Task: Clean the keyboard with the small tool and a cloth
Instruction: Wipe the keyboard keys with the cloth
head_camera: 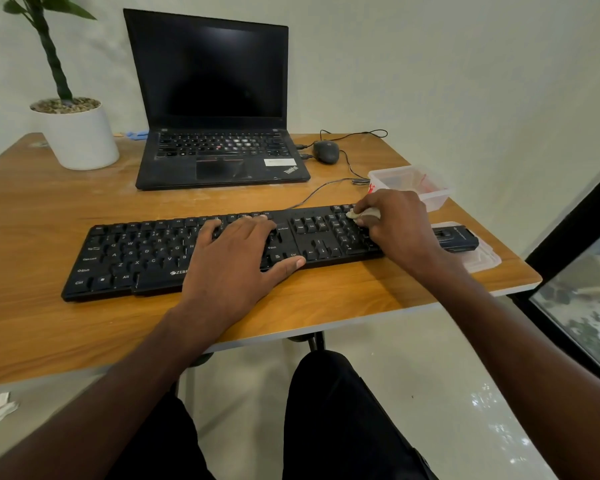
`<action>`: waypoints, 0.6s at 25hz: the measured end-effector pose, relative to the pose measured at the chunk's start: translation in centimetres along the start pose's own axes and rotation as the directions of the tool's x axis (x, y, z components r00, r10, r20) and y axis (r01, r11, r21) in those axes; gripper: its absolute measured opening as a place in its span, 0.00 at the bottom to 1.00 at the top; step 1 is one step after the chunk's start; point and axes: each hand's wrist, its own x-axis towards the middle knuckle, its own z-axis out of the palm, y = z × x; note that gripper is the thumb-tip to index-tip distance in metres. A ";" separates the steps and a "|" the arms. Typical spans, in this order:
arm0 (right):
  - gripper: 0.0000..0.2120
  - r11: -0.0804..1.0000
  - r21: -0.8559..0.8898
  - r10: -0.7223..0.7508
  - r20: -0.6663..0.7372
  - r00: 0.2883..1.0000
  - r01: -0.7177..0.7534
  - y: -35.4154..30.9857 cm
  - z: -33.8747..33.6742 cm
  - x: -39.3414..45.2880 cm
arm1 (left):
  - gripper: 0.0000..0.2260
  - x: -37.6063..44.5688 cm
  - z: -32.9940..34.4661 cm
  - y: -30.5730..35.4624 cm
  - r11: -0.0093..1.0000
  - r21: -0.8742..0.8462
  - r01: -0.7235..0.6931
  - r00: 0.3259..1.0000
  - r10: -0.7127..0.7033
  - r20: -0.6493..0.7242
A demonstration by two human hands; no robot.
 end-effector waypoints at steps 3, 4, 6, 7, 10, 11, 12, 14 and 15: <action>0.10 1.000 -0.018 -0.001 0.187 0.982 0.004 0.2 -1.9 0.2 | 0.38 0.0 -0.1 0.1 1.000 -0.001 0.000 1.000 0.000 -0.001; 0.09 1.000 -0.014 0.001 0.221 0.975 0.002 0.4 -2.5 0.4 | 0.38 0.0 -0.1 0.1 1.000 -0.004 0.001 1.000 -0.001 -0.001; 0.08 0.999 -0.037 0.008 0.147 0.989 -0.002 0.4 -2.9 0.8 | 0.38 0.0 -0.1 0.0 1.000 -0.002 -0.005 1.000 0.005 -0.007; 0.08 0.999 -0.042 0.017 0.068 0.998 -0.014 0.3 -2.5 0.9 | 0.38 -0.1 -0.1 0.0 1.000 0.001 -0.010 1.000 0.010 -0.010; 0.12 0.995 -0.062 0.081 0.015 0.997 -0.079 0.3 -0.8 0.1 | 0.38 -0.1 -0.1 0.1 1.000 0.005 -0.012 1.000 0.012 -0.014; 0.12 0.991 -0.107 0.086 0.047 0.995 -0.081 0.3 -0.6 -0.1 | 0.38 -0.1 -0.1 0.2 1.000 0.006 -0.010 1.000 0.010 -0.015; 0.12 0.985 -0.160 0.081 0.084 0.993 -0.067 0.4 -0.7 -0.2 | 0.39 -0.1 -0.2 0.1 1.000 0.004 -0.006 1.000 0.006 -0.015; 0.09 0.988 -0.150 0.043 0.125 0.991 -0.024 -0.1 -1.6 -0.3 | 0.39 -0.2 -0.3 0.1 1.000 -0.001 -0.005 1.000 0.005 -0.008; 0.07 0.999 -0.035 0.038 0.119 0.992 -0.034 -0.6 -2.1 -0.3 | 0.39 -0.2 -0.3 0.2 1.000 -0.001 -0.009 1.000 0.009 -0.008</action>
